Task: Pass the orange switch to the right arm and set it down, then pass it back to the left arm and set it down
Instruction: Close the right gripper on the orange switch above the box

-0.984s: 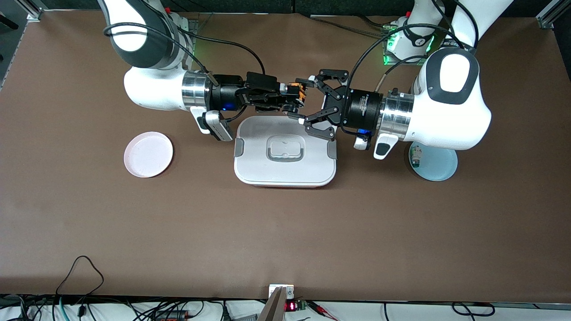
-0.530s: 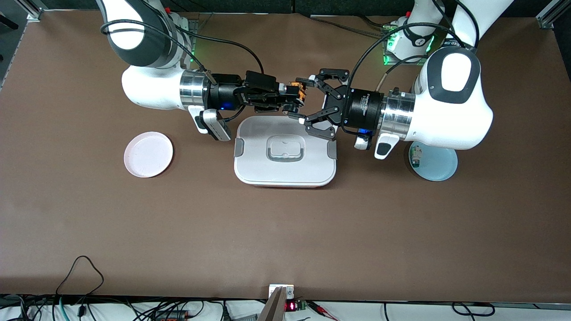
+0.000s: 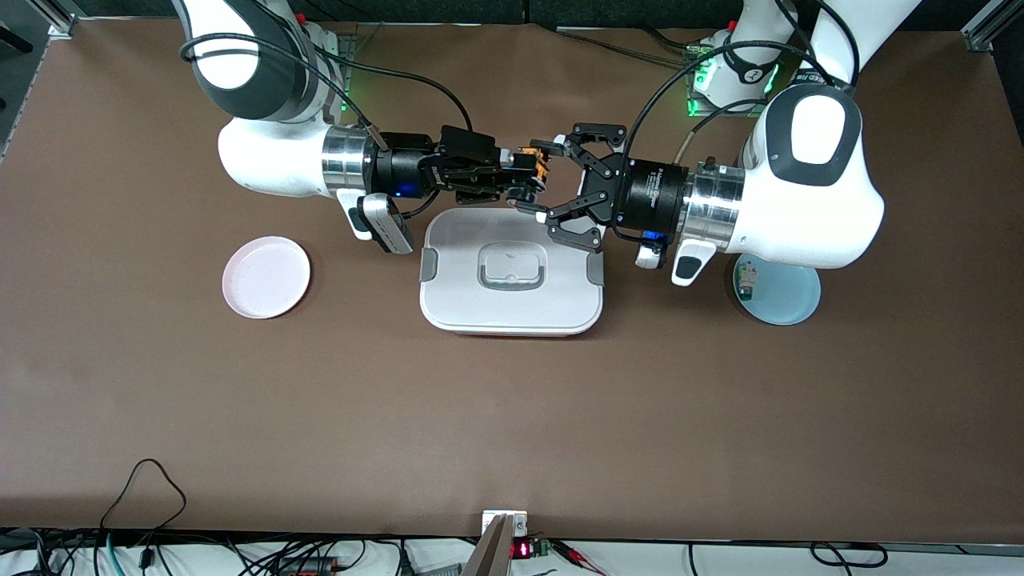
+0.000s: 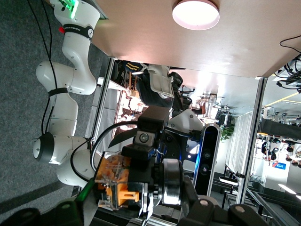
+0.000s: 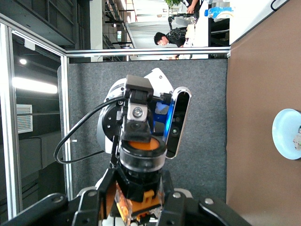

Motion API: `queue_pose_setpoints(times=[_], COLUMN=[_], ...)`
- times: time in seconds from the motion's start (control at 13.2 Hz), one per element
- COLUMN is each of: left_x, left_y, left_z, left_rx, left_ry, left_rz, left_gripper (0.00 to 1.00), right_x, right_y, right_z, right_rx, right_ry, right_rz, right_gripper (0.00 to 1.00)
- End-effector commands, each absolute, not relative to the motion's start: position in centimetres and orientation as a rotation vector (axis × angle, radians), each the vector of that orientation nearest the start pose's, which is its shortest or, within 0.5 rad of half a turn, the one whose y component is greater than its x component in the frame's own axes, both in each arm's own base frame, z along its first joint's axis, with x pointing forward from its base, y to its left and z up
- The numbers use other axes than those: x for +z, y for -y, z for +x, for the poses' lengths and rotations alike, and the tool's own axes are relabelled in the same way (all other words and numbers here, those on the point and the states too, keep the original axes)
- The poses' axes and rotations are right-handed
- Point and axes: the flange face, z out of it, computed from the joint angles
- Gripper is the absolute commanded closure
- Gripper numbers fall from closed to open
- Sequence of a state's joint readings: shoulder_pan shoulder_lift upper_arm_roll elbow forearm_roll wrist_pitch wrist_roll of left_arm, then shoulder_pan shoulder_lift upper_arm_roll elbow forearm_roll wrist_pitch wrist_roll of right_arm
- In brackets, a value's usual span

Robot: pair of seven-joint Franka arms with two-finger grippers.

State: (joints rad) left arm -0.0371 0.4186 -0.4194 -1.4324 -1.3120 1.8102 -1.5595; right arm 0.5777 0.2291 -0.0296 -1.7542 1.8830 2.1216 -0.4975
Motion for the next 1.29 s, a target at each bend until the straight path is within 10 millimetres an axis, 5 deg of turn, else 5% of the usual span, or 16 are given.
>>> queue_pose_setpoints(times=[0.0, 0.08, 0.15, 0.38, 1.21], left_x=[54.6, 54.7, 54.7, 54.7, 55.2], left_y=[32.9, 32.8, 33.0, 33.0, 32.4], left_z=[61.4, 61.4, 61.3, 61.3, 61.7], left_rx=[-1.483, -1.484, -1.487, -1.486, -1.470], left_ry=[-1.367, -1.371, -1.376, -1.377, -1.369], left_rz=[1.389, 1.387, 1.389, 1.391, 1.389], left_gripper=[0.59, 0.52, 0.29, 0.01, 0.00], right_x=[51.0, 51.0, 50.9, 50.8, 50.8], right_y=[-37.8, -37.8, -37.8, -37.8, -36.0], right_z=[54.5, 54.5, 54.5, 54.5, 55.4], right_rx=[-0.094, -0.094, -0.093, -0.092, -0.111], right_ry=[-0.057, -0.057, -0.059, -0.060, -0.071], right_rz=[-1.533, -1.533, -1.532, -1.533, -1.536], right_gripper=[0.65, 0.65, 0.66, 0.67, 0.67])
